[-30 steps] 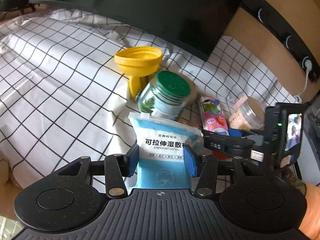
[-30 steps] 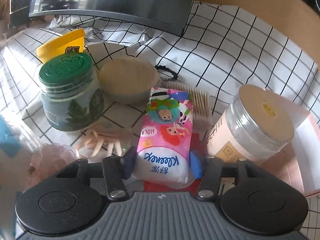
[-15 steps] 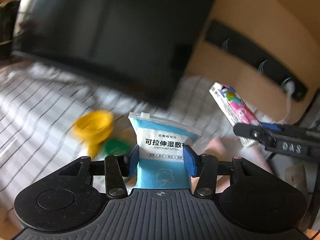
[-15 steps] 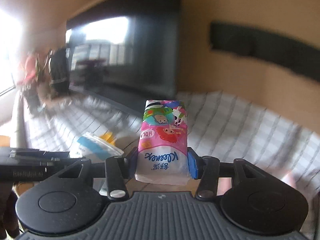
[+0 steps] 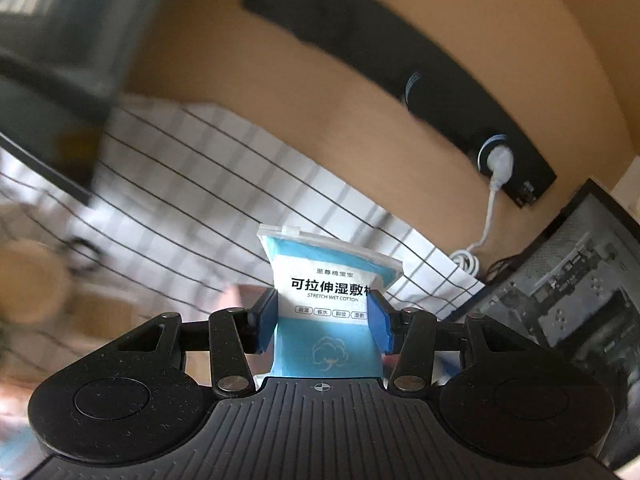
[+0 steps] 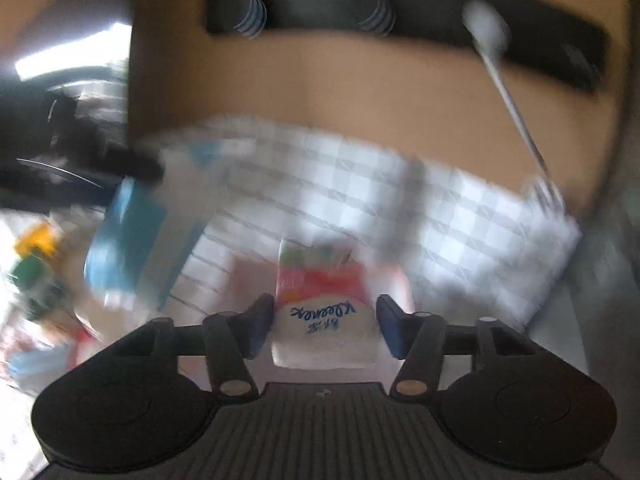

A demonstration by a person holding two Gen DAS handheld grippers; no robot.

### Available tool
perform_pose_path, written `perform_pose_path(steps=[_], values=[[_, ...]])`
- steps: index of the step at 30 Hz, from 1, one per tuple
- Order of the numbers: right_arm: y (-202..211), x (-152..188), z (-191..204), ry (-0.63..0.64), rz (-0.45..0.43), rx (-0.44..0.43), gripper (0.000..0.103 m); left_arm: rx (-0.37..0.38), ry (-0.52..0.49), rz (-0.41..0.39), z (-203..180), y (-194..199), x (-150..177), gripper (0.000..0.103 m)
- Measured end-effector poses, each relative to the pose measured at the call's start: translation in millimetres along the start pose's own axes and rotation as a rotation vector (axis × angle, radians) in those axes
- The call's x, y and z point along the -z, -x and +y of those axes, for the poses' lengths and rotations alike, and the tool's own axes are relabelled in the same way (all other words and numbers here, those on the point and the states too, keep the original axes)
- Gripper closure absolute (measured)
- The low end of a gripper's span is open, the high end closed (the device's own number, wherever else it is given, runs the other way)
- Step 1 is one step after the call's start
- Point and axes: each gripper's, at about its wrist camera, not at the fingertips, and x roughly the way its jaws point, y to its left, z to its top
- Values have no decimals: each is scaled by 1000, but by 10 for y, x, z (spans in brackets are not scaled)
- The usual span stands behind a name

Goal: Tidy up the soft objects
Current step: 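Carry both packs over the pink box and open both tools to drop them, then grasp the pink lace fabric item on the table with the left tool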

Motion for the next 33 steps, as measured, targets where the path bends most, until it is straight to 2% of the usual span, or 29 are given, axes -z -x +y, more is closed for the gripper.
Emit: perform_pose_path(steps=[1, 3, 6, 9, 11, 13, 15, 19, 22, 28, 30, 33], values=[[-1, 96, -61, -22, 15, 11, 42, 3, 12, 20, -37, -125, 16, 50], [94, 311, -190, -56, 19, 0, 27, -10, 17, 91, -117, -473, 113, 50], [312, 540, -281, -66, 7, 19, 25, -84, -77, 193, -243, -911, 357, 51], [418, 715, -308, -72, 16, 19, 24, -147, -125, 202, -270, -1012, 544, 51], [460, 796, -286, -74, 25, 23, 23, -131, -87, 188, -224, -948, 557, 51], [481, 849, -293, -82, 36, 18, 23, -82, -59, 153, -186, -757, 524, 51], [534, 881, -270, -91, 39, 2, 23, -43, -85, 120, -182, -541, 503, 51], [535, 842, -140, -82, 33, -25, 22, -54, -174, 47, -8, 69, 547, 51], [505, 758, 34, -70, 13, -62, 22, -118, -152, -18, 411, 575, 624, 51], [525, 414, 524, -6, -35, -177, 22, -303, 24, -136, 1326, 1487, 690, 51], [535, 181, 727, 4, -57, -222, 22, -354, 10, -166, 1495, 1757, 659, 51], [549, -208, 1090, 19, -97, -254, 22, -368, -54, -185, 1607, 2013, 590, 51]])
